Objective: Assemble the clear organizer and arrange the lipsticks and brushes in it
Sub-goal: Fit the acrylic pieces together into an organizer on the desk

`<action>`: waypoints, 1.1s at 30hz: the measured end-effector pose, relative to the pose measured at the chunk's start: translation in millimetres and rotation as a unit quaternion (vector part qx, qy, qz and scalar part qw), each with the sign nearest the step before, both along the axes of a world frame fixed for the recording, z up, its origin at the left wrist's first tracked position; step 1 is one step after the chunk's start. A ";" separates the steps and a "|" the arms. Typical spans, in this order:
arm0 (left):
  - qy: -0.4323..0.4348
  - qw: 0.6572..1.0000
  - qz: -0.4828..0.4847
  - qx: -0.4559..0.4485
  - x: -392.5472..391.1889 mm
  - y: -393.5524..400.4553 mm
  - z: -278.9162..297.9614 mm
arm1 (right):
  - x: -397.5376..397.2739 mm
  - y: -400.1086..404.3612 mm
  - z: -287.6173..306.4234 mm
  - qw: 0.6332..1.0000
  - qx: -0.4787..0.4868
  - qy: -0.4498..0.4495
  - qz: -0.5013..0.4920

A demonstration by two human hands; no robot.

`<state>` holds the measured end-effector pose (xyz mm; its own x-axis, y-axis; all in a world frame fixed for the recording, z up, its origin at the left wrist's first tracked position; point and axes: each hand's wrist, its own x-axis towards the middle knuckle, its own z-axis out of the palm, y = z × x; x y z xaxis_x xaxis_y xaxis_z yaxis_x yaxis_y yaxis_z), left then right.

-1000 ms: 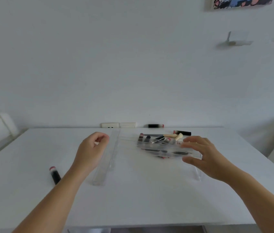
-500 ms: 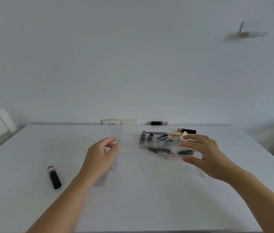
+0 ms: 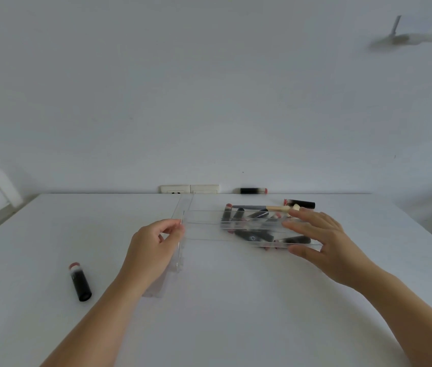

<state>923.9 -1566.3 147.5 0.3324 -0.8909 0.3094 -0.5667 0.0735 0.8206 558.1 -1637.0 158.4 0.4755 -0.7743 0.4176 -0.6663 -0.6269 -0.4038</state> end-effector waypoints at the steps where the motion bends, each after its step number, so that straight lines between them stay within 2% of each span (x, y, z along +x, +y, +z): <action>1: 0.002 1.000 0.002 0.002 0.3 -0.4 -0.6 | 0.5 -0.4 -1.8 1.000 -0.002 -0.005 -0.002; 5: 0.001 1.000 0.002 0.003 -0.8 -0.6 -1.2 | 3.9 2.5 -7.2 0.998 -0.014 -0.050 -0.019; 9: 0.008 1.000 0.005 0.003 -0.9 -0.4 0.0 | 4.0 6.9 -8.2 0.992 0.027 -0.111 -0.050; 18: 0.021 1.000 0.010 0.005 -1.4 -0.4 0.8 | 3.0 10.8 -11.4 0.969 0.130 -0.188 -0.098; 25: 0.030 0.999 0.017 0.004 -1.8 0.1 0.4 | -6.4 7.1 -21.0 0.943 0.184 -0.269 -0.070; 30: 0.036 0.999 0.024 0.000 -2.6 2.1 2.3 | -6.7 3.9 -21.6 0.942 0.175 -0.259 -0.120; 33: 0.043 0.999 0.020 0.001 -3.0 3.3 2.8 | -3.5 4.7 -19.5 0.929 0.173 -0.298 -0.133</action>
